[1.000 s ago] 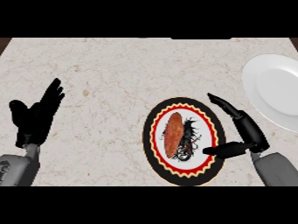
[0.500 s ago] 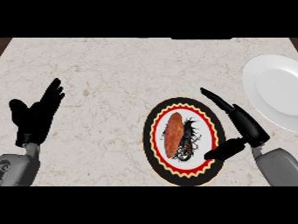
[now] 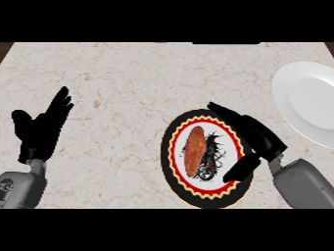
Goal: Pick the sweet potato from the plate and place it in the plate
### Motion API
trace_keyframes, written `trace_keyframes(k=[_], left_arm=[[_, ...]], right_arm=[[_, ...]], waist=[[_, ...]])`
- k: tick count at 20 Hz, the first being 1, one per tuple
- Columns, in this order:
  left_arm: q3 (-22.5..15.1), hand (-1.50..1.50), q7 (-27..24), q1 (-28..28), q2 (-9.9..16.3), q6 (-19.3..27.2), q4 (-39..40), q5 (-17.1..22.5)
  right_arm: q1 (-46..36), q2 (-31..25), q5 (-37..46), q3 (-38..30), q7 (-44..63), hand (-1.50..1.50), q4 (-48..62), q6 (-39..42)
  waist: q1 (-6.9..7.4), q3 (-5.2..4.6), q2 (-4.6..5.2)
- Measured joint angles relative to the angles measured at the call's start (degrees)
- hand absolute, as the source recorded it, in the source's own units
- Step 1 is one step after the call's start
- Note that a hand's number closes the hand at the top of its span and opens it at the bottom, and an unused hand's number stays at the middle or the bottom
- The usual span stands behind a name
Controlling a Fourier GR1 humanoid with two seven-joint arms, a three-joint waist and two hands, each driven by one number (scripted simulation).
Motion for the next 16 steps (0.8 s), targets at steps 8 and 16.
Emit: trace_keyframes(k=[8, 16], left_arm=[[1.08, 0.00, 1.42, 1.66, -0.74, -1.65, -2.70, -1.41], [3.46, 0.00, 1.79, 1.20, -2.23, -3.51, -2.19, -3.07]], right_arm=[[-2.35, 3.95, 6.72, 1.01, 7.95, -1.50, 0.29, 5.65], [-3.44, 8.53, 12.54, -0.81, 10.00, -1.50, 2.76, 11.04]], waist=[[0.15, 0.00, 0.00], [0.11, 0.02, 0.04]])
